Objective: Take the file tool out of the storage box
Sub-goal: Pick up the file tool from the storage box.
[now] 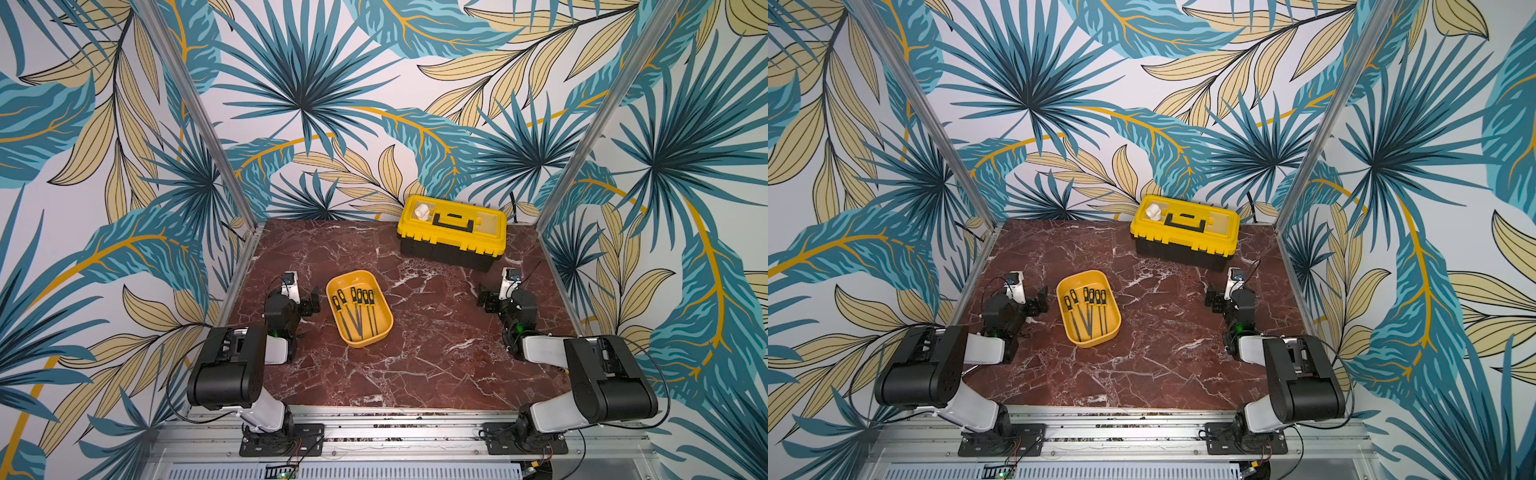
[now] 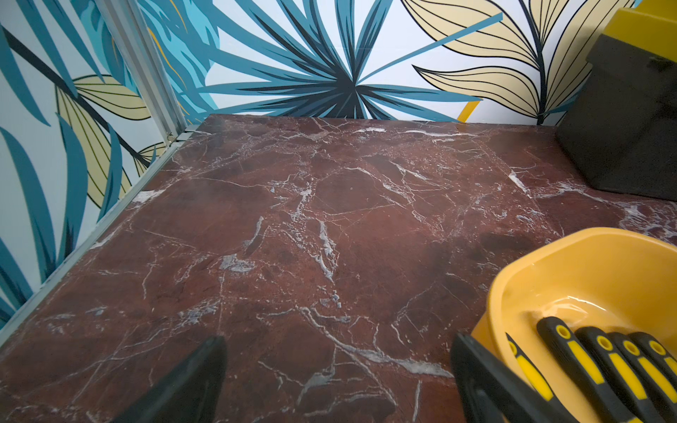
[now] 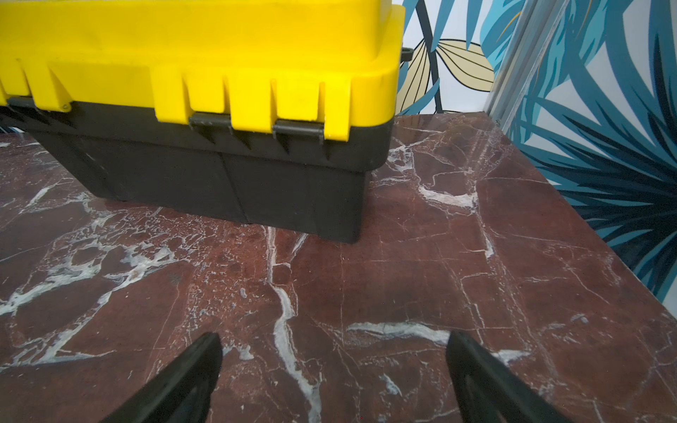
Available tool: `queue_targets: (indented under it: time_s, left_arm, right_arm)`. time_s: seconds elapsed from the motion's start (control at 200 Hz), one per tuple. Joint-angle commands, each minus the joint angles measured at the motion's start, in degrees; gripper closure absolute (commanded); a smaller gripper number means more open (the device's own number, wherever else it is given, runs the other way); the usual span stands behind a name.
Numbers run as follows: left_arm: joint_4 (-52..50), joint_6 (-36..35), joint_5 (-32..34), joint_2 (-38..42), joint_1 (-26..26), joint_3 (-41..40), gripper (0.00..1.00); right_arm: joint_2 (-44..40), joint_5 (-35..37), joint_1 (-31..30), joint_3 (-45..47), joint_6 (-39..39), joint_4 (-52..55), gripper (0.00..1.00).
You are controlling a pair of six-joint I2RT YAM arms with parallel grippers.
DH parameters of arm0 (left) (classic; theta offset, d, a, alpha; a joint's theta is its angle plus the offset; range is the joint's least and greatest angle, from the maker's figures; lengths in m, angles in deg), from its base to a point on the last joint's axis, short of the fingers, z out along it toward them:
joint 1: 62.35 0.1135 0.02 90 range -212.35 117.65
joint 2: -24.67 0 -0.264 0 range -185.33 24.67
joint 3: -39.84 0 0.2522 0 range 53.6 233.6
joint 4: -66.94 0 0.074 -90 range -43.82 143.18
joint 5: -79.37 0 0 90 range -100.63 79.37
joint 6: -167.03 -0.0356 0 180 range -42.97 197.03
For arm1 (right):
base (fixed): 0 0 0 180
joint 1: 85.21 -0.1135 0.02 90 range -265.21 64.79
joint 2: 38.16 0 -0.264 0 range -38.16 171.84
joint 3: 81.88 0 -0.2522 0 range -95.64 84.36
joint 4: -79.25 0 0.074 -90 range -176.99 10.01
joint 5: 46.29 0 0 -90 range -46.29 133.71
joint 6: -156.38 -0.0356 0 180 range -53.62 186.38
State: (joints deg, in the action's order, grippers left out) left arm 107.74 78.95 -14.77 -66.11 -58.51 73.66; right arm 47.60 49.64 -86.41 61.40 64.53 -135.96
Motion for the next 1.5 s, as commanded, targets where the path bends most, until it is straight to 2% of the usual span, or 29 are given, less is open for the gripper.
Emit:
queue_targets:
  time_s: [0.0,0.2,0.326,0.476,0.566,0.791,1.007,1.192,1.497]
  left_arm:
    - [0.45,-0.41,-0.66,1.06,0.11,1.48,0.0]
    - [1.27,-1.26,-1.92,2.58,-0.06,0.45,0.0]
    - [-6.05,0.01,1.67,10.75,-0.19,0.68,0.0]
    - [-11.9,2.1,2.94,19.81,-0.23,1.31,0.0]
    - [-19.65,5.21,2.18,24.97,-0.99,4.52,0.0]
    - [-50.66,11.18,3.0,32.22,-7.25,19.71,0.0]
    - [-73.65,18.01,1.79,28.04,-14.85,33.46,0.0]
    - [-86.13,19.37,3.64,21.27,-23.3,43.01,0.0]
    - [-93.95,29.15,3.21,7.44,-30.67,52.33,0.0]
  right_arm:
    - [0.39,-0.4,0.13,-0.61,0.49,0.72,0.01]
    - [-2.24,-1.36,-0.1,-0.79,1.57,3.0,0.01]
    - [-9.69,-0.36,-0.49,-3.74,1.05,14.61,0.0]
    - [-17.21,-1.2,-1.37,-7.3,-0.18,24.84,0.0]
    - [-20.15,-1.15,-2.72,-11.11,-0.67,33.52,0.01]
    - [-25.04,1.39,-7.73,-20.26,-9.01,52.43,0.01]
    - [-26.35,1.78,-15.23,-26.33,-13.52,65.81,0.01]
    - [-24.91,0.14,-20.21,-29.05,-15.75,71.2,0.01]
    - [-25.64,1.41,-25.06,-28.83,-16.78,73.36,0.0]
